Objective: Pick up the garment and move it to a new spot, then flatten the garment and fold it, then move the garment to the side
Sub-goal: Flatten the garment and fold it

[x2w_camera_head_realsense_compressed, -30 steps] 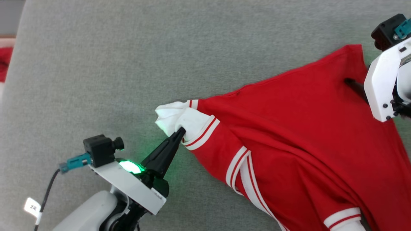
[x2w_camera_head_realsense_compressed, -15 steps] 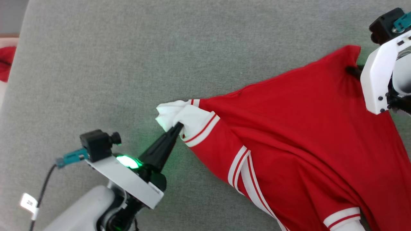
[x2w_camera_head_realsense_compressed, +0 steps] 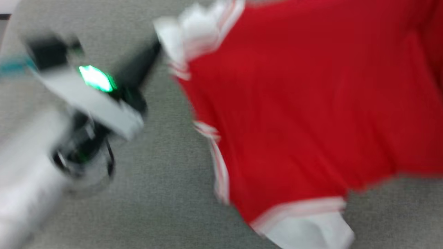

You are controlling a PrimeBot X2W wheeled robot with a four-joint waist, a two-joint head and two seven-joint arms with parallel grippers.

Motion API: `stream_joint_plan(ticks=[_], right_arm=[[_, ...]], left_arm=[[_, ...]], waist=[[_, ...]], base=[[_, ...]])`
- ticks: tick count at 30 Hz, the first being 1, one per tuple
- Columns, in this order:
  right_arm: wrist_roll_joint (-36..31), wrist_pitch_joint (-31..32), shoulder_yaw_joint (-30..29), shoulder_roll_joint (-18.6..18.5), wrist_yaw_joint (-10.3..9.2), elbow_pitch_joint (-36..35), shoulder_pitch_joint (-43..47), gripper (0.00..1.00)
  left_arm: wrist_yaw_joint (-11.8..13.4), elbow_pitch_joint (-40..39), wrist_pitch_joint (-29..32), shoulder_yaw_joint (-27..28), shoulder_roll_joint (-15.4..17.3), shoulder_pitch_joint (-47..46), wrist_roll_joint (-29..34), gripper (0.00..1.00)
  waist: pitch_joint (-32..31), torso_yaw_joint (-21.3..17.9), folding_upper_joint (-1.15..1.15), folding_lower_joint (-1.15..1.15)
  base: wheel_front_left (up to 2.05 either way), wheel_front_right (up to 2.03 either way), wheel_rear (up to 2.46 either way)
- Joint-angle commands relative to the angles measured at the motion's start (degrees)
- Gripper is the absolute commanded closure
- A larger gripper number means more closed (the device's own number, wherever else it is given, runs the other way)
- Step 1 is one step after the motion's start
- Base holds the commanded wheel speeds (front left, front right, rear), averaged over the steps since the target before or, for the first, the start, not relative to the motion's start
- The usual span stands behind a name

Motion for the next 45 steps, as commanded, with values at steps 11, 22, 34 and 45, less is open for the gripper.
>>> stream_joint_plan(ticks=[11,22,34,45], right_arm=[[-13.02,-19.21,-18.43,6.87,-0.30,12.15,-23.83,1.00],[-16.71,-26.50,-17.43,9.88,-0.23,20.20,-25.94,1.00],[-3.88,-24.58,-0.88,2.02,-0.11,7.09,-3.20,1.00],[5.72,-19.25,-2.61,-8.54,-0.11,-16.82,25.70,1.00]], left_arm=[[0.16,30.61,-0.15,7.77,-6.46,-40.29,1.89,1.00],[0.14,35.46,-2.92,4.48,-11.19,-44.06,-1.00,1.00],[0.08,15.64,-5.26,-1.99,-5.86,-16.30,-7.44,1.00],[0.08,0.34,-6.28,0.27,-0.42,8.88,-3.40,1.00]], waist=[[4.75,-5.00,0.00,0.00],[4.90,-5.56,0.00,0.00],[3.55,-4.76,0.00,0.00],[-1.57,-4.93,0.00,0.00]], base=[[0.00,0.00,0.00],[0.00,0.00,0.00],[0.00,0.00,0.00],[0.00,0.00,0.00]])
